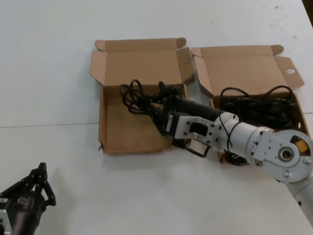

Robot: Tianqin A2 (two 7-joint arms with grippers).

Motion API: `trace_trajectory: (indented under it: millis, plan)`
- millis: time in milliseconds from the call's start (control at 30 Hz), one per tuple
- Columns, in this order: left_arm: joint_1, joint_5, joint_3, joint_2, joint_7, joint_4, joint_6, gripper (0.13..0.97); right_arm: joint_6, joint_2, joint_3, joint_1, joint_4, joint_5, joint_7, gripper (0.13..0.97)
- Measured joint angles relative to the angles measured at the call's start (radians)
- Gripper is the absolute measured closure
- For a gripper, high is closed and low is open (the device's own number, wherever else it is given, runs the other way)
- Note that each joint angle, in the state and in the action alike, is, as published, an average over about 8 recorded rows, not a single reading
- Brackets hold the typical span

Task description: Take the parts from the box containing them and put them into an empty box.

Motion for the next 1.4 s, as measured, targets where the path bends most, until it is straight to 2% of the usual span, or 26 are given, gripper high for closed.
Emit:
trace_trajectory:
  millis: [400, 600, 700, 1067, 1267, 1400]
  plan:
    - [0.000, 0.000, 0.000, 0.000, 0.000, 0.000, 0.000, 0.941, 0.197, 0.107, -0.245, 0.069, -0.042, 0.148, 0.000, 0.906]
    - [0.000, 0.000, 0.000, 0.000, 0.000, 0.000, 0.000, 0.941, 0.247, 0.137, -0.292, 0.081, -0.032, 0.200, 0.000, 0.835]
    - [0.000, 0.000, 0.000, 0.000, 0.000, 0.000, 0.000, 0.941, 0.251, 0.151, -0.275, 0.069, -0.004, 0.203, 0.000, 0.811]
    - [0.000, 0.000, 0.000, 0.000, 0.000, 0.000, 0.000, 0.941, 0.290, 0.204, -0.096, -0.066, 0.199, 0.145, 0.000, 0.598]
    - [0.000, 0.000, 0.000, 0.000, 0.000, 0.000, 0.000, 0.941, 0.329, 0.187, 0.013, -0.173, 0.283, 0.229, 0.000, 0.437]
    - [0.000, 0.000, 0.000, 0.000, 0.000, 0.000, 0.000, 0.941, 0.329, 0.145, 0.090, -0.249, 0.315, 0.320, 0.000, 0.374]
